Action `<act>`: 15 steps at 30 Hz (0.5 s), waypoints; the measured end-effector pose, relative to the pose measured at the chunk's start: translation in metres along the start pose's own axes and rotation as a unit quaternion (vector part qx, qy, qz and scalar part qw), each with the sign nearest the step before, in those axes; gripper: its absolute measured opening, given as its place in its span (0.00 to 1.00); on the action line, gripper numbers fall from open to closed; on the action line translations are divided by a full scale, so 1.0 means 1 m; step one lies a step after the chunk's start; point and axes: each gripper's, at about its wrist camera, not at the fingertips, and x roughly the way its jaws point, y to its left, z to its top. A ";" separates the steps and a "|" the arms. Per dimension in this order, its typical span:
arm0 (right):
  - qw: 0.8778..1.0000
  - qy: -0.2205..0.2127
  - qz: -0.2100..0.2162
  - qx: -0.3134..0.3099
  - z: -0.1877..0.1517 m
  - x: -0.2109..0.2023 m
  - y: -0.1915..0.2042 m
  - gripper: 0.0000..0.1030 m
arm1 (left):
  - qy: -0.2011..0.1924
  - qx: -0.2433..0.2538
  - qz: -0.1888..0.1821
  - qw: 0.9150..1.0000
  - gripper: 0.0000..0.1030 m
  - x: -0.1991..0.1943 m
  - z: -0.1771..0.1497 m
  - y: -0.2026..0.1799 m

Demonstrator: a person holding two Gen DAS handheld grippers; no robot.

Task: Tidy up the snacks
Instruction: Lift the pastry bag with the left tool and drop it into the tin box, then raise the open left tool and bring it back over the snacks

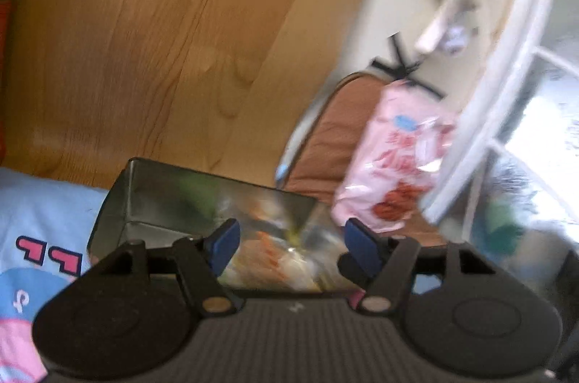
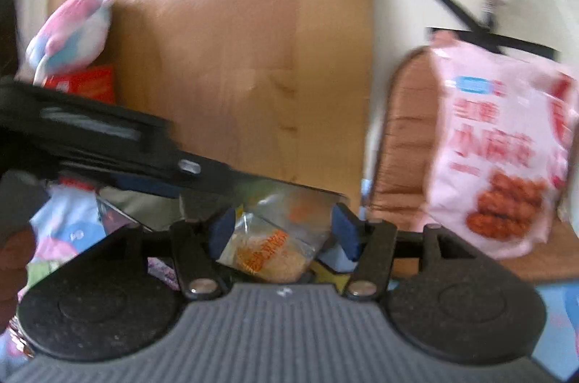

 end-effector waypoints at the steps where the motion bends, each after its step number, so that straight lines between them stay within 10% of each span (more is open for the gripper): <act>1: 1.000 -0.003 -0.008 0.020 -0.002 -0.012 -0.001 0.60 | -0.009 0.006 -0.016 1.000 0.65 -0.010 -0.005 -0.005; 6: 0.988 -0.026 -0.115 0.100 -0.046 -0.077 0.007 0.65 | -0.020 0.046 -0.085 0.995 0.69 -0.032 -0.011 -0.033; 15: 0.949 0.048 -0.256 0.178 -0.094 -0.103 0.011 0.65 | -0.027 0.046 -0.088 0.995 0.69 -0.062 0.000 -0.039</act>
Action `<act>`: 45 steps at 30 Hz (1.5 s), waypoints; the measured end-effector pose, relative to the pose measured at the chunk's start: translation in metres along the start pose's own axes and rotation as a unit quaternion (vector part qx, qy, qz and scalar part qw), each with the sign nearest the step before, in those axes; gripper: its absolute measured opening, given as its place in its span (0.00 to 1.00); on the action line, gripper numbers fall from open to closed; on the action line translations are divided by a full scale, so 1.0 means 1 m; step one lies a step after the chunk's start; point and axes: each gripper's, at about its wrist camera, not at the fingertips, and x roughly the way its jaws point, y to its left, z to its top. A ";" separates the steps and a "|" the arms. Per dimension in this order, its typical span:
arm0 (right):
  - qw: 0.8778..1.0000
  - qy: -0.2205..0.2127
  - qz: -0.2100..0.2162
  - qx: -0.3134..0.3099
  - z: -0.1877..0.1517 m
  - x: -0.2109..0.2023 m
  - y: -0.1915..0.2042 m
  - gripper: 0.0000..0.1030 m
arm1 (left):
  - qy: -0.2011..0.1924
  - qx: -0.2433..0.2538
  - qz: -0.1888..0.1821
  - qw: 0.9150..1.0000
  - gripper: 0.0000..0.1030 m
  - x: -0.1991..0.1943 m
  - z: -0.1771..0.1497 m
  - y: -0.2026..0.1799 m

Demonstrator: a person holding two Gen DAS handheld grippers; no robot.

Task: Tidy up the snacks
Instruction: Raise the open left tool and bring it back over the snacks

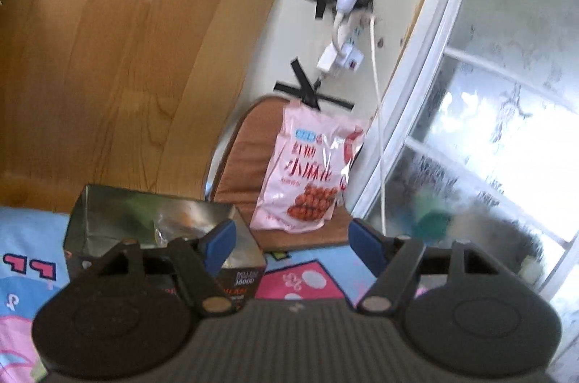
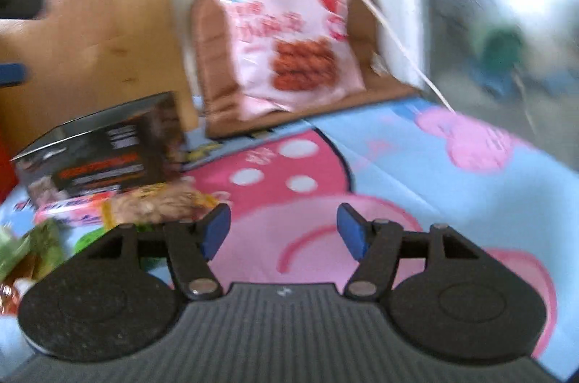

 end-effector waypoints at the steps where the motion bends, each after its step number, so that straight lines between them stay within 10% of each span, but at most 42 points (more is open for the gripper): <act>1: 1.000 0.005 -0.011 0.010 -0.001 0.001 -0.003 0.65 | -0.008 0.000 0.000 1.000 0.69 -0.006 0.003 0.000; 18: 0.997 0.025 -0.072 -0.003 -0.016 -0.009 0.002 0.66 | -0.069 0.030 -0.009 0.997 0.73 -0.052 0.017 -0.018; 45: 1.000 0.028 -0.002 0.012 -0.015 -0.006 -0.004 0.75 | -0.086 0.031 0.035 0.995 0.77 -0.058 0.028 -0.001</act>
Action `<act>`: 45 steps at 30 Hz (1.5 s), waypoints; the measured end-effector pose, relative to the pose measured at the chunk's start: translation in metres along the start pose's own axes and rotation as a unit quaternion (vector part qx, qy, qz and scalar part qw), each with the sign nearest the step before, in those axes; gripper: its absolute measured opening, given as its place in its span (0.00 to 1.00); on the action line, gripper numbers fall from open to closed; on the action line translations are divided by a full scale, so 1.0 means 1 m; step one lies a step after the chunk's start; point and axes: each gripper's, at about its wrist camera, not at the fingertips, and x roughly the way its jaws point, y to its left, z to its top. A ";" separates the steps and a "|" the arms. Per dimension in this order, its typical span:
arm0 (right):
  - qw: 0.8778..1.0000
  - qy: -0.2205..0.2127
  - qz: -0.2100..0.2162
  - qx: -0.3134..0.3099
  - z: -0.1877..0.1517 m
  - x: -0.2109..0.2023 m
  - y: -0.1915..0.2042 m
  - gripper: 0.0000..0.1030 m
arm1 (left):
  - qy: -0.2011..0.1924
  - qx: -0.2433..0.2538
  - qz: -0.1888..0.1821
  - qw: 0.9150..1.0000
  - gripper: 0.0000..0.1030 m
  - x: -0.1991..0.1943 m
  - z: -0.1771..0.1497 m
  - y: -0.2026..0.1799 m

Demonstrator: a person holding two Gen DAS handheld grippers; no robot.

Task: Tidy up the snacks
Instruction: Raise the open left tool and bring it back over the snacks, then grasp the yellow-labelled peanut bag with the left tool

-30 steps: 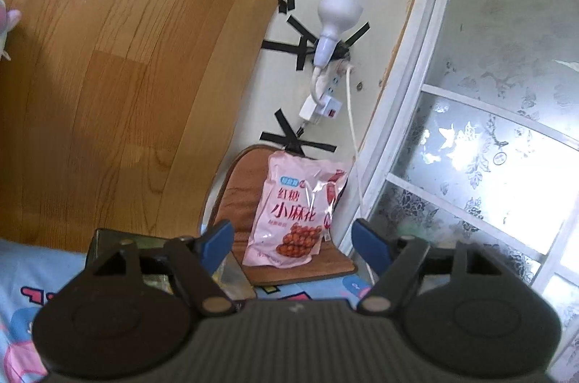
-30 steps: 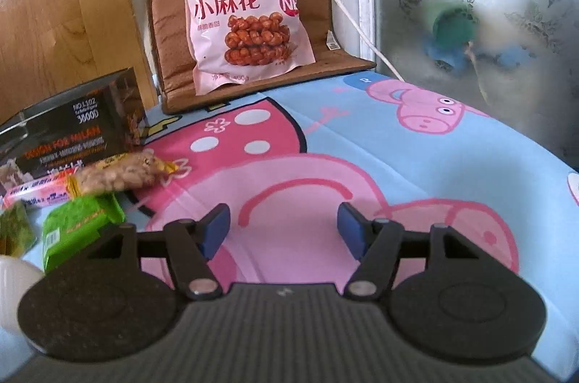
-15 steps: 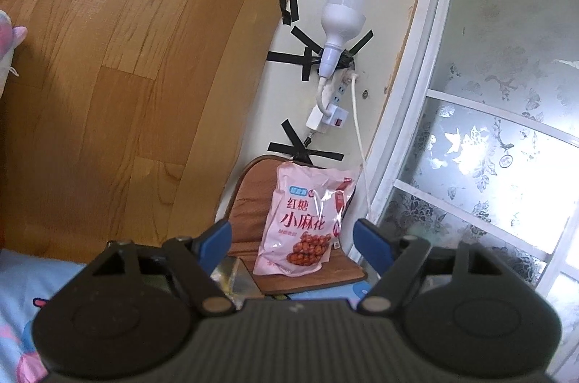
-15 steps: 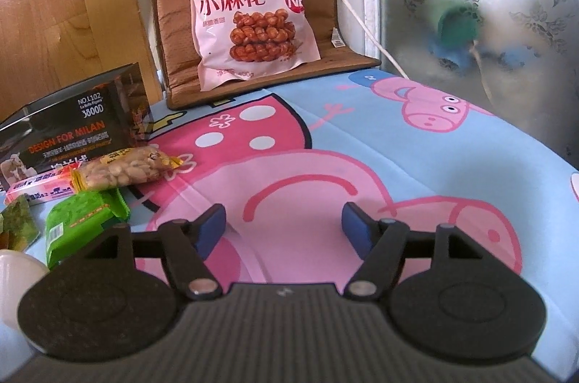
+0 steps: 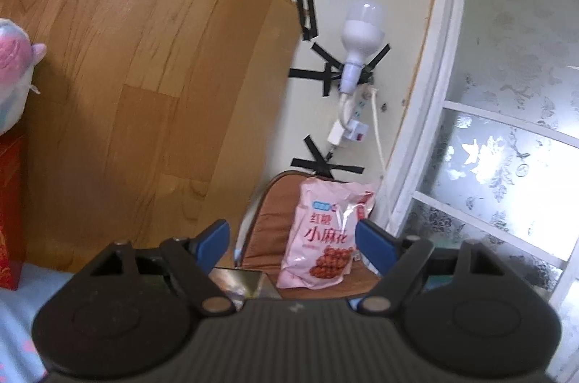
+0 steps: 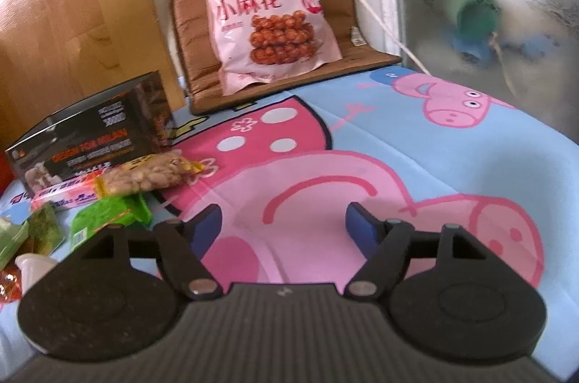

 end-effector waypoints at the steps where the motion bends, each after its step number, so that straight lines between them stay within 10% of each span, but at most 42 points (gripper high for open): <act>1: 1.000 0.001 0.006 -0.002 0.000 0.000 0.000 0.75 | 0.005 -0.001 0.002 1.000 0.77 0.004 0.000 0.002; 10: 0.998 0.004 0.064 -0.004 0.001 -0.001 -0.003 0.75 | 0.064 -0.035 0.011 0.997 0.77 0.014 -0.024 0.023; 23: 0.962 -0.039 0.250 -0.108 0.005 -0.018 0.034 0.74 | 0.131 -0.146 0.179 0.964 0.77 -0.062 -0.094 0.105; 45: 0.955 0.048 0.280 -0.087 0.025 0.023 -0.001 0.65 | 0.254 -0.101 0.067 0.960 0.77 0.035 -0.126 0.023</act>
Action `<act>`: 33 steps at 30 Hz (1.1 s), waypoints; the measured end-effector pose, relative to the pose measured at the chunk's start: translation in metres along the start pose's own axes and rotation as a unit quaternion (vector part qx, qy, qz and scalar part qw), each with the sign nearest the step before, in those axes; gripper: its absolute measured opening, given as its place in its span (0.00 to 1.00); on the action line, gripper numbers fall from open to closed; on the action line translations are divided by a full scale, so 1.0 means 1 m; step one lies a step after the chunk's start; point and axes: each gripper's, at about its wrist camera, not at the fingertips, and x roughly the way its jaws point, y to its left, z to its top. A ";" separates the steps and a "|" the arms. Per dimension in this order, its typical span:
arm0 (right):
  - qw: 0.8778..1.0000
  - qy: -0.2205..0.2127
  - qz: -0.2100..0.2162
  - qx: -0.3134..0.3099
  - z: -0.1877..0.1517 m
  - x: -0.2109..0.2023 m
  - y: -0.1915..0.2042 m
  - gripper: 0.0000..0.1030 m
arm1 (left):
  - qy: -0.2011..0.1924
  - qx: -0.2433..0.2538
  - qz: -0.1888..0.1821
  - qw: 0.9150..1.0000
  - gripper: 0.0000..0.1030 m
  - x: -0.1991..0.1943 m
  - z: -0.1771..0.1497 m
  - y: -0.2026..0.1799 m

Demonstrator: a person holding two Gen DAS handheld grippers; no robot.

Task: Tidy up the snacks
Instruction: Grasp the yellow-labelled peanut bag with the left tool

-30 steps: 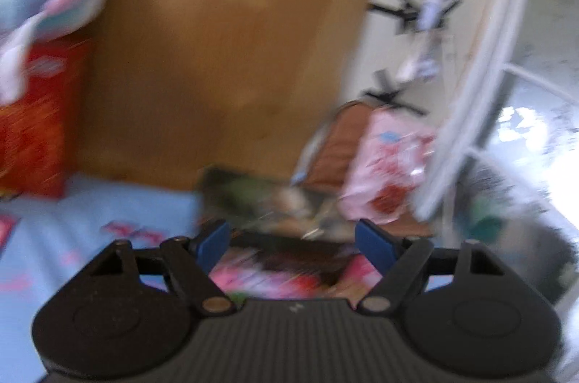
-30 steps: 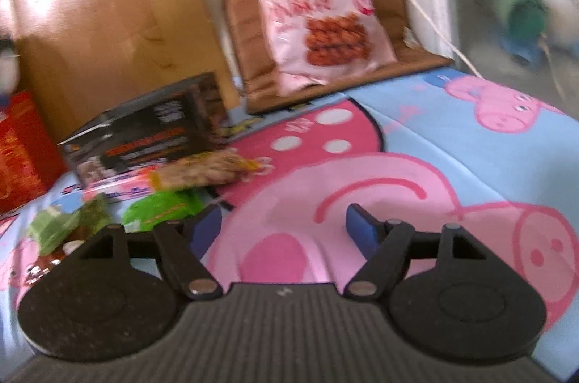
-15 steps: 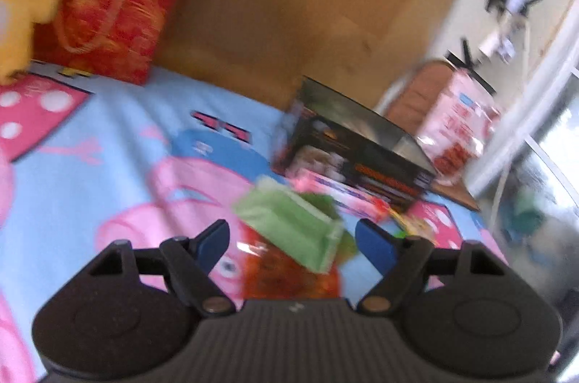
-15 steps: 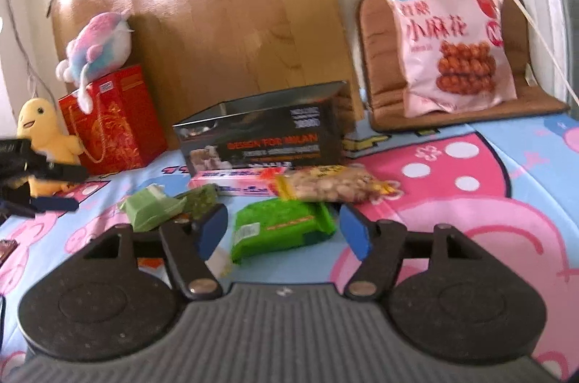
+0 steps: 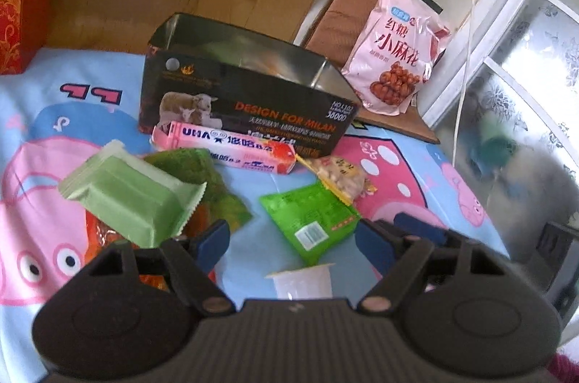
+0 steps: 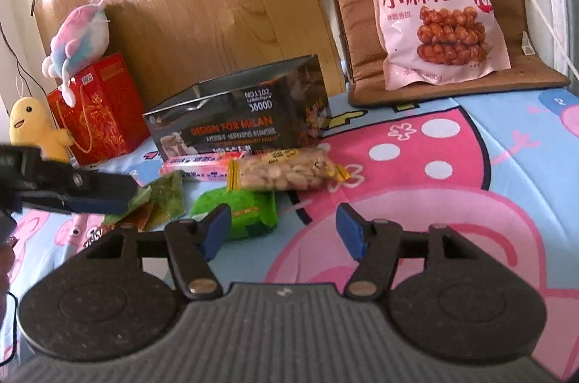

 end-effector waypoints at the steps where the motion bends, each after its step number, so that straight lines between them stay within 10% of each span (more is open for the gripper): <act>1: 1.000 0.002 0.002 0.001 0.002 0.001 -0.002 0.65 | 0.000 -0.003 0.001 1.000 0.77 -0.001 0.000 0.002; 22: 0.988 0.062 0.089 0.107 0.044 0.064 -0.059 0.66 | 0.007 -0.028 -0.065 0.997 0.77 0.033 0.035 -0.006; 33: 0.982 0.092 0.146 0.078 0.041 0.065 -0.048 0.50 | 0.041 -0.054 -0.070 0.995 0.48 0.069 0.043 -0.002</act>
